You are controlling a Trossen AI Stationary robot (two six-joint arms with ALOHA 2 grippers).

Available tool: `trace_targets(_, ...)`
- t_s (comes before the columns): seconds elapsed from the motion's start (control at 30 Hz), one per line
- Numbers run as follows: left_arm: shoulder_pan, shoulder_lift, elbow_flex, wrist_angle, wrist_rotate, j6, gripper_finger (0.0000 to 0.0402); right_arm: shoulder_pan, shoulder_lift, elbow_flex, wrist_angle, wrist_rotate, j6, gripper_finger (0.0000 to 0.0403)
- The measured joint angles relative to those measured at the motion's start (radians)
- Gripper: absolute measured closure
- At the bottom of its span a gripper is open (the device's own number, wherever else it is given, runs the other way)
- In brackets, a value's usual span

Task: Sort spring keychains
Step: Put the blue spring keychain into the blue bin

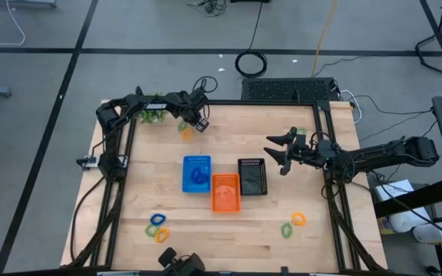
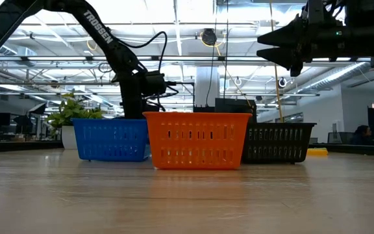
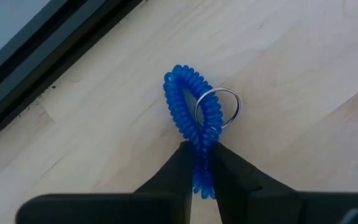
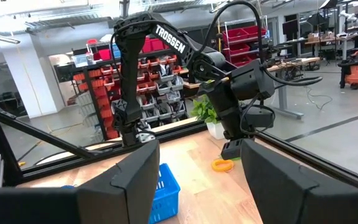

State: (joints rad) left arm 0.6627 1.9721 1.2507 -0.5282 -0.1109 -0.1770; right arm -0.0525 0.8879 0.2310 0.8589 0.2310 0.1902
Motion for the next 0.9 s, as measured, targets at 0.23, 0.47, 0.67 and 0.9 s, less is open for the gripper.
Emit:
trace_targets(0.23, -0.010, 0.000, 0.000, -0.001, -0.003, 0.021, 0.0375, 0.000, 0.000, 0.000, 0.000, 0.000, 0.000, 0.0190)
trace_targets(0.47, -0.011, 0.000, 0.000, 0.000, 0.000, 0.045, 0.0368, 0.000, 0.000, 0.000, 0.000, 0.000, 0.000, 0.0190)
trace_targets(0.67, -0.011, 0.000, 0.000, 0.000, 0.002, 0.047, 0.0375, 0.000, 0.000, 0.000, 0.000, 0.000, 0.000, 0.0190)
trace_targets(0.9, -0.011, 0.000, 0.000, 0.000, 0.003, 0.050, 0.0369, 0.000, 0.000, 0.000, -0.001, 0.000, 0.000, 0.0190)
